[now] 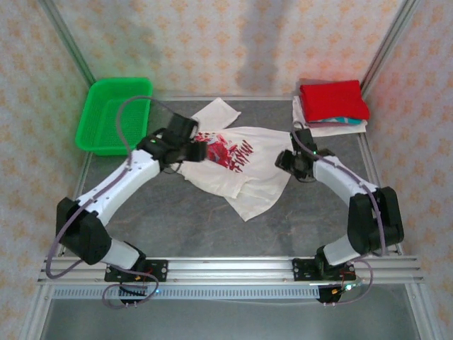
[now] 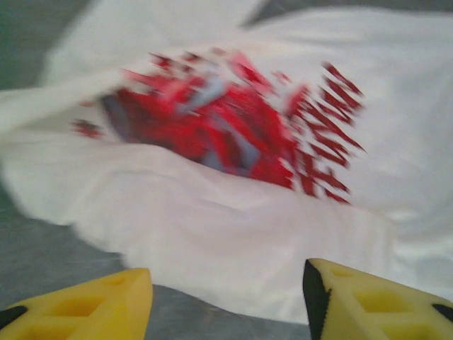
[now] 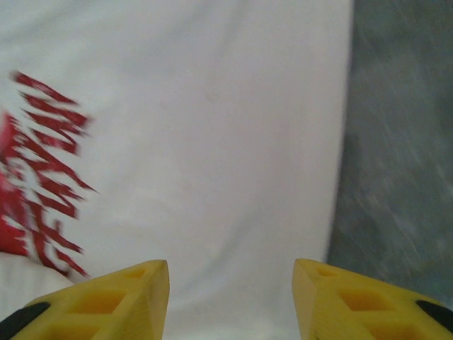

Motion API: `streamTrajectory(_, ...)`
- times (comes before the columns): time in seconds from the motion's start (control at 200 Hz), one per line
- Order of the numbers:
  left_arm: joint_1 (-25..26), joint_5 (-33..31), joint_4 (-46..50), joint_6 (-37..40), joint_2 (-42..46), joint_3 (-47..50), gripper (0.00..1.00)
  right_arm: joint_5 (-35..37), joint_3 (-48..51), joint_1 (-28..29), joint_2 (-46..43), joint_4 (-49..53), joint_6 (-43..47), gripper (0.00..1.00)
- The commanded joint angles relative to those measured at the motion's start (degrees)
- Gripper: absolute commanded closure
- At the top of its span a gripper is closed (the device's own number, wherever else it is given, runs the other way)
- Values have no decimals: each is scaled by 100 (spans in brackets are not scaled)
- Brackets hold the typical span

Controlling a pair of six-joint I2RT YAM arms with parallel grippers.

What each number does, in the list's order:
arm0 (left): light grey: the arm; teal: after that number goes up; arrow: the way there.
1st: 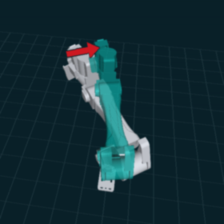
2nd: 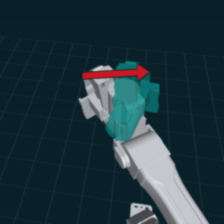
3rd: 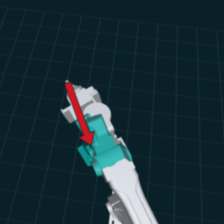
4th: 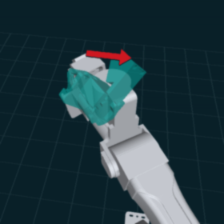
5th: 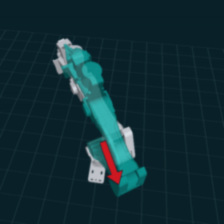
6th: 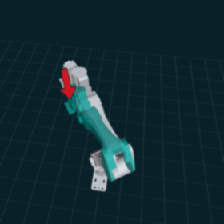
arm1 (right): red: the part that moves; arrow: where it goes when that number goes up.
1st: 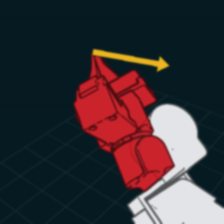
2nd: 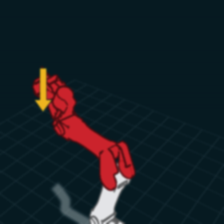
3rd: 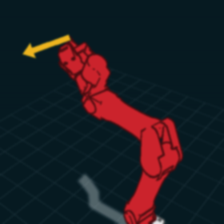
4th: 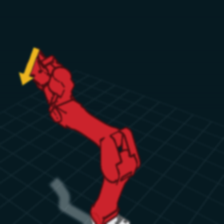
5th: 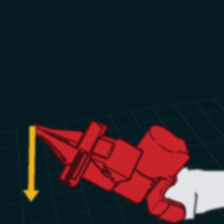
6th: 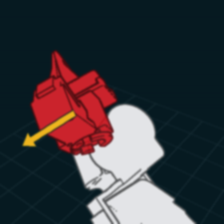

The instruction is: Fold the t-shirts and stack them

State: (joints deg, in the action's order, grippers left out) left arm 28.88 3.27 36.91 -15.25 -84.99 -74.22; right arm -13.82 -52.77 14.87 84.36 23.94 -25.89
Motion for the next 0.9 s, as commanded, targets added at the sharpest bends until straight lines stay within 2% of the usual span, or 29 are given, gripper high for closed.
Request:
streamTrajectory(0.0,387,268,-317,158,-690,83,38,84,435,63,-297,-127,-274,50)
streamTrajectory(0.05,501,563,-484,103,-1026,27,35,138,592,74,-366,-154,-325,50)
streamTrajectory(0.185,878,638,-803,50,-1745,-257,29,157,875,79,-307,-332,-411,49)
streamTrajectory(0.385,1083,698,-1043,-131,-2574,-580,30,82,1110,83,33,-713,-462,49)
streamTrajectory(0.465,1085,667,-1106,-171,-2701,-551,40,114,1137,83,111,-815,-477,48)
streamTrajectory(0.515,1084,525,-1075,-206,-2707,-530,57,123,1128,86,159,-856,-464,48)
streamTrajectory(0.566,1084,396,-1064,-237,-2635,-464,69,119,1097,88,214,-864,-443,48)
streamTrajectory(0.606,1084,239,-1058,-299,-2521,-377,87,139,1070,80,258,-865,-419,48)
streamTrajectory(0.626,1084,135,-1048,-342,-2481,-329,92,151,1059,80,270,-861,-410,48)
streamTrajectory(0.706,1084,-127,-1098,-428,-2035,-66,100,172,1024,85,334,-860,-404,47)
streamTrajectory(0.896,1075,-233,-1087,-485,-1320,354,100,-57,988,85,526,-1040,-478,47)
